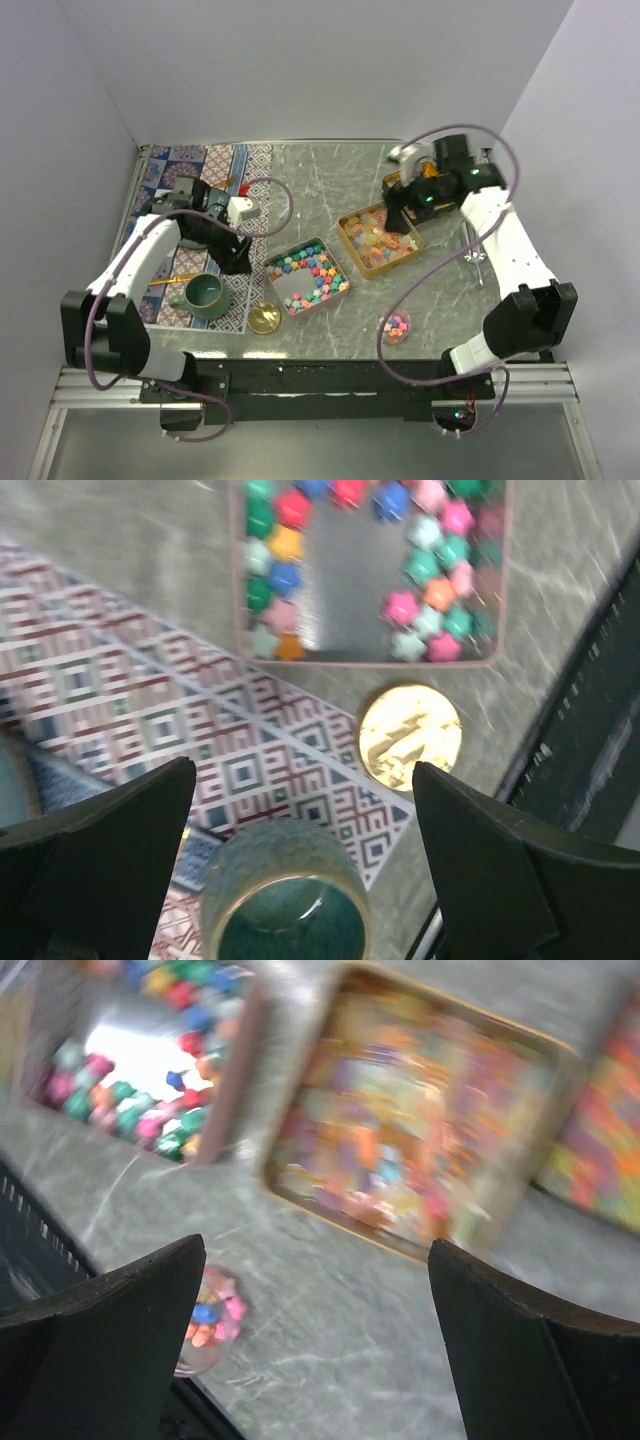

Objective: Pack the candies
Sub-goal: Pick up the bottle lid at the center of the board.

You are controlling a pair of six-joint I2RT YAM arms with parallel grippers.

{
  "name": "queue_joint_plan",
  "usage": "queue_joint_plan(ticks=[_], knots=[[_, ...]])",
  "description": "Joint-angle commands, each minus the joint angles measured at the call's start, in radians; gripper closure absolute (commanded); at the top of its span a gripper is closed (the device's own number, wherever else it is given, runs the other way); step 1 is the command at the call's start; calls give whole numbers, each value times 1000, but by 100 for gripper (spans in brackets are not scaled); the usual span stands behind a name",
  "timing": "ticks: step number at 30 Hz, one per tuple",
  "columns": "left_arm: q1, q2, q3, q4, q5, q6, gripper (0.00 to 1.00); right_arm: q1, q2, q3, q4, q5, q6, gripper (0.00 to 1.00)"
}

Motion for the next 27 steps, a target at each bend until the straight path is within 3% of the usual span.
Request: queue_joint_plan(ticks=[1,4,7,14,17,22,27], knots=[[110,-30,57,152,-28,-122,3,185,-140,-126,151,-92,-158,0],[176,49,164,243,-100,-463,3,370,-99,-125,188,-52,-285,0],[212,111,288,272,-186,-651,3,553,27,8,198,-15,-328,0],[276,-9,307,428,-226,-958,3,786,436,366,-47,-23,-492,0],[409,-29,316,438,-119,-1096,3,838,603,537,-141,-26,-468,0],[578,-44,304,428,-24,-1155,3,909,656,524,-86,5,-520,0],[598,-107,226,459,-15,-1140,3,987,661,406,-43,110,-610,0]])
